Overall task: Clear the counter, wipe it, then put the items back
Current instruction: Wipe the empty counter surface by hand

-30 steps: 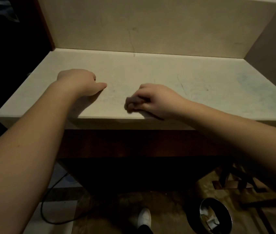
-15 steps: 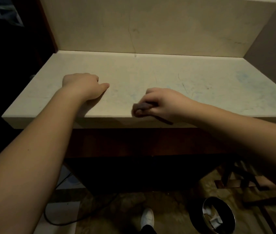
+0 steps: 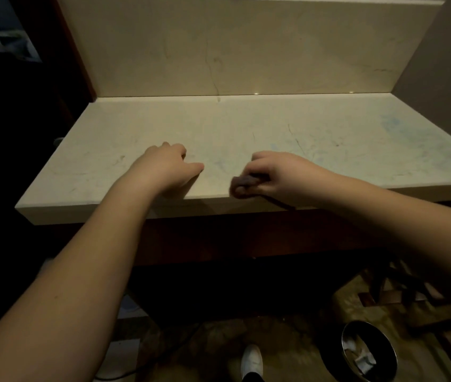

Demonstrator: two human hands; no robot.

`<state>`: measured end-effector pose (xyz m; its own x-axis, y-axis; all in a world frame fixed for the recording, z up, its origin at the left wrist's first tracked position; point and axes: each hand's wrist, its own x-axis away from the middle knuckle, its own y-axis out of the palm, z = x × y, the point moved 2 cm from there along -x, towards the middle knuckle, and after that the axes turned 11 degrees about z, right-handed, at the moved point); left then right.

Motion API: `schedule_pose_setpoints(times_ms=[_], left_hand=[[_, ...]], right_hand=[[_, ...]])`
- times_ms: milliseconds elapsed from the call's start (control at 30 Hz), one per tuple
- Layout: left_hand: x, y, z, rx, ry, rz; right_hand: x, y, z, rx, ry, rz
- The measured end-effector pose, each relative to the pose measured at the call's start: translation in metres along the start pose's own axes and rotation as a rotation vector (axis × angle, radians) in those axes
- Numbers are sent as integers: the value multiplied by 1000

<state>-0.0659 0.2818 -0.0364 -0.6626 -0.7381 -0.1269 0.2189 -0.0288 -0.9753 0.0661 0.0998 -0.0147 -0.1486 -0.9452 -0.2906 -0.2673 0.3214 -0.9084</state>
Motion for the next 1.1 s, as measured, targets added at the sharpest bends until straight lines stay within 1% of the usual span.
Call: schedule_pose_setpoints(times_ms=[133, 233, 333, 400, 500, 600, 700, 833, 933, 1000, 1100], left_hand=[[4, 2, -2, -72, 50, 20], [6, 1, 1, -88, 57, 29], [7, -1, 0, -105, 66, 39], [8, -1, -1, -103, 77, 44], [9, -1, -2, -95, 83, 39], [10, -2, -2, -94, 82, 33], [11, -1, -2, -100, 86, 37], [12, -1, -2, -99, 88, 51], [11, -3, -2, -94, 76, 45], [12, -4, -1, -91, 78, 39], [13, -3, -2, -90, 76, 42]], right_hand=[[-4, -3, 12, 44, 42, -42], [-36, 6, 8, 96, 100, 8], [-54, 13, 1, 86, 137, 37], [-43, 11, -1, 75, 116, 42], [-9, -2, 3, 86, 63, -7], [8, -10, 13, 94, 72, -45], [-16, -1, 14, 118, 113, -14], [-78, 19, 20, 171, 199, 69], [-101, 24, 24, 164, 257, 72], [-89, 21, 17, 130, 222, 67], [-40, 15, 2, 76, 84, 43]])
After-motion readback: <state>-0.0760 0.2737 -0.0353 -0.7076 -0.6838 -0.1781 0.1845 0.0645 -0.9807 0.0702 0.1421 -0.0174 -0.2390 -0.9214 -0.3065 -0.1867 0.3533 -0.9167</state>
